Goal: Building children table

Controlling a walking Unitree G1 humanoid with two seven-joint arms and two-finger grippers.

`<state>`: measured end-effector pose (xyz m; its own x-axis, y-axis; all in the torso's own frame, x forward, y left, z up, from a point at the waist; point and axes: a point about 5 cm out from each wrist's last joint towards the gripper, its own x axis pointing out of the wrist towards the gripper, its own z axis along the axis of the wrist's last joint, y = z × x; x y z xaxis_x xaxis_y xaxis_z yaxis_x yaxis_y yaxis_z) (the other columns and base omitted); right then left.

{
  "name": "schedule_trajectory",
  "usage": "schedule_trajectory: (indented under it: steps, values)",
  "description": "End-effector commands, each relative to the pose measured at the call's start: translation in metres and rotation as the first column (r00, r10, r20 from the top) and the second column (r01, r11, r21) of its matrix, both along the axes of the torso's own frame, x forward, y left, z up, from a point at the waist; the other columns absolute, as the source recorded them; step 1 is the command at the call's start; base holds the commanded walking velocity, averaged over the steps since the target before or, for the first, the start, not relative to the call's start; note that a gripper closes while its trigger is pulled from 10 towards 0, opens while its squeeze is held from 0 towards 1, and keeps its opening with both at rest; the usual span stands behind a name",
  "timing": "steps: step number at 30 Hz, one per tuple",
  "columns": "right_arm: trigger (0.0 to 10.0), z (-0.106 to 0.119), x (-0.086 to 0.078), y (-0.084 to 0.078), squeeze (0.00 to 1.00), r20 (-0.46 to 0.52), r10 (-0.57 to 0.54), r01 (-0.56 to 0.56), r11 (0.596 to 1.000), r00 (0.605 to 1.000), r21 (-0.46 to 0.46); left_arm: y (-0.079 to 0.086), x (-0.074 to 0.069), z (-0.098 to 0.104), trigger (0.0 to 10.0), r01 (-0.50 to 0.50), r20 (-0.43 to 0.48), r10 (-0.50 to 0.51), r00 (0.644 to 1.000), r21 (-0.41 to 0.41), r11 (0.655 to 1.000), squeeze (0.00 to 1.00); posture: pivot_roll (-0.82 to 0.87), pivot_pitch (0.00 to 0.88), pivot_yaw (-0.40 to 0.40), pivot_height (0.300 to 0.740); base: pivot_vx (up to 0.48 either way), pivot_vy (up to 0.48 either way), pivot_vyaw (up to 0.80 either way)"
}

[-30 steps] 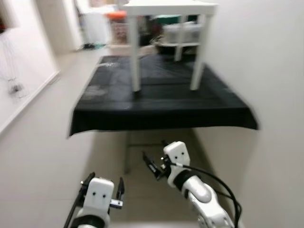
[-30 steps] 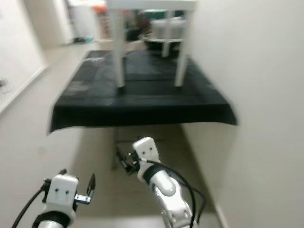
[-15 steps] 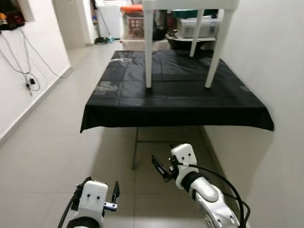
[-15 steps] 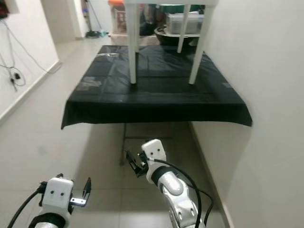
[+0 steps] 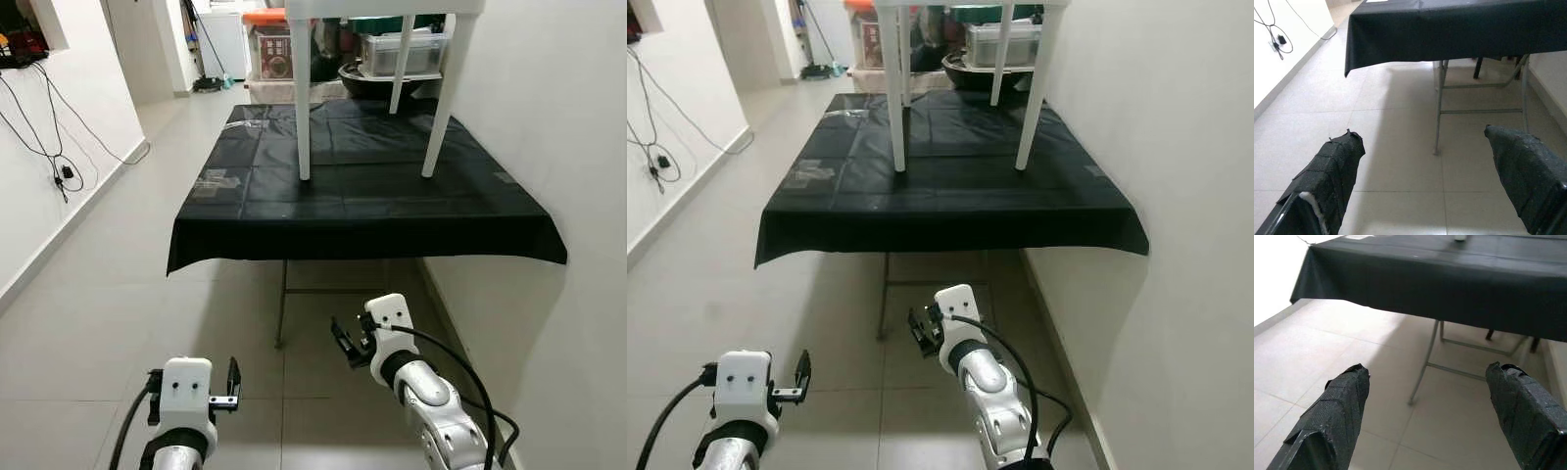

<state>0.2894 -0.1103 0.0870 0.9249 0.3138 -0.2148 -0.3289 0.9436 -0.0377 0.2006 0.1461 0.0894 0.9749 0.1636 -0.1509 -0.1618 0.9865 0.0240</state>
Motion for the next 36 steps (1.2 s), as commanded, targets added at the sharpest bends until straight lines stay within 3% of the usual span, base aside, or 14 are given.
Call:
schedule_trajectory:
  steps: [1,4,8,20,36]
  values:
    - [10.0,0.001,-0.001,0.005,0.00,0.010,0.017,-0.017,1.000,1.000,-0.005,-0.004,0.000,-0.004,10.0,-0.002,-0.024,0.003,1.000,0.018,1.000,0.00,-0.05,0.000,0.006,0.734,0.000,0.000,0.00]
    - [10.0,0.001,-0.002,0.004,0.00,0.023,0.021,-0.021,1.000,1.000,-0.005,-0.002,-0.001,-0.006,10.0,-0.018,-0.033,0.019,0.999,0.039,0.999,0.00,-0.05,0.000,0.008,0.734,0.000,0.000,0.00]
    - [10.0,-0.002,-0.001,0.004,0.00,0.006,0.026,-0.026,1.000,1.000,0.010,-0.009,0.000,-0.010,10.0,0.044,-0.057,-0.041,0.998,0.059,0.997,0.00,-0.05,0.000,0.007,0.734,0.000,0.000,0.00]
    - [10.0,-0.007,-0.001,0.008,0.00,-0.042,0.064,-0.065,0.998,0.997,-0.003,-0.015,0.003,-0.015,10.0,0.121,-0.089,-0.118,0.989,0.032,0.992,0.00,-0.05,0.000,0.004,0.734,0.000,0.000,0.00]
    - [10.0,-0.006,-0.003,0.009,0.00,-0.038,0.079,-0.079,0.997,0.996,-0.013,-0.013,0.003,-0.014,10.0,0.104,-0.082,-0.099,0.992,0.050,0.993,0.00,-0.05,0.000,0.005,0.734,0.000,0.000,0.00]
